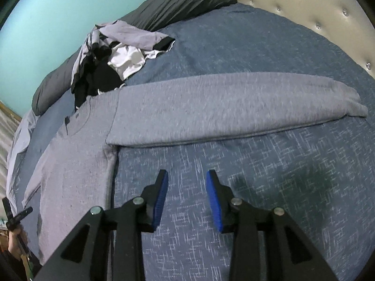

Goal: Fold clothes

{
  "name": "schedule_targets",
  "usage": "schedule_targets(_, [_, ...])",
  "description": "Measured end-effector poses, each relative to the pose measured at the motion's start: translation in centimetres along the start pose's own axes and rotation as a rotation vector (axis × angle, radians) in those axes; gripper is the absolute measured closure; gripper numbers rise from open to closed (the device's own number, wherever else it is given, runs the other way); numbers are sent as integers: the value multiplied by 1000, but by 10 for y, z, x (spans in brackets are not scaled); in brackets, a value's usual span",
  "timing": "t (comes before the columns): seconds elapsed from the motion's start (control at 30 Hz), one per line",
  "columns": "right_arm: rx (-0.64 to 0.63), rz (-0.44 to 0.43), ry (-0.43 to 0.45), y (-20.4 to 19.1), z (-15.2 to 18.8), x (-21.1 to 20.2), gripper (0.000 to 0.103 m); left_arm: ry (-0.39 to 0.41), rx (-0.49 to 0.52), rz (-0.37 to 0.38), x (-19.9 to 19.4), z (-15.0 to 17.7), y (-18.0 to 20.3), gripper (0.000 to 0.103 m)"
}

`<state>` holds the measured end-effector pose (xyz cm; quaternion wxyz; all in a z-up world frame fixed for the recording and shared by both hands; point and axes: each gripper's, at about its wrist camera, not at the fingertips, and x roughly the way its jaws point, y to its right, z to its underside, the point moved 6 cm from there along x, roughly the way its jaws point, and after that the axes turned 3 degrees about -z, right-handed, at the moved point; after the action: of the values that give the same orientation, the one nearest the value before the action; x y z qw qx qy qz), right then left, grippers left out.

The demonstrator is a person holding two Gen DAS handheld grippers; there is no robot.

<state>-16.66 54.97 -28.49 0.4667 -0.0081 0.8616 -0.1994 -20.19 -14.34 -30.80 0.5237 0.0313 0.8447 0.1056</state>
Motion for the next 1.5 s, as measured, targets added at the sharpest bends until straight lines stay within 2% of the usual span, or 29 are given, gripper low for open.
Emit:
schedule_targets(0.2, [10,-4,-9,4,8,7,69,-9,-64,61,36,-38,2,36])
schedule_targets(0.33, [-15,-5,-4,0,3,5,69,-12,-47,71,58,-62,9,37])
schedule_targets(0.53, [-45,-2,-5,-4,-8,10,69,-18,-56,103,78,-76,15,39])
schedule_targets(0.63, [-49,1,-18,-5,-8,17,69,-23,-55,126,83,-75,18,49])
schedule_targets(0.7, [-54,-1,-24,-8,-8,21,68,-24,-45,142,85,-74,22,60])
schedule_targets(0.77, [-62,-5,-25,-11,-9,23,68,-28,-36,156,86,-72,26,78])
schedule_targets(0.8, [-64,-6,-27,-13,-9,24,69,-31,-32,162,86,-71,28,83])
schedule_targets(0.83, [-66,-7,-28,-14,-10,24,68,-30,-25,171,86,-72,31,94])
schedule_targets(0.87, [-67,-8,-29,-15,-10,25,68,-30,-18,180,85,-72,34,99])
schedule_targets(1.07, [-70,-7,-27,-16,-11,23,68,-14,20,193,76,-76,42,100])
schedule_targets(1.33, [-66,0,-21,-15,-14,20,68,4,4,107,69,-89,18,100])
schedule_targets(1.5, [-67,-4,-24,-17,-14,21,68,-12,47,67,76,-89,26,100])
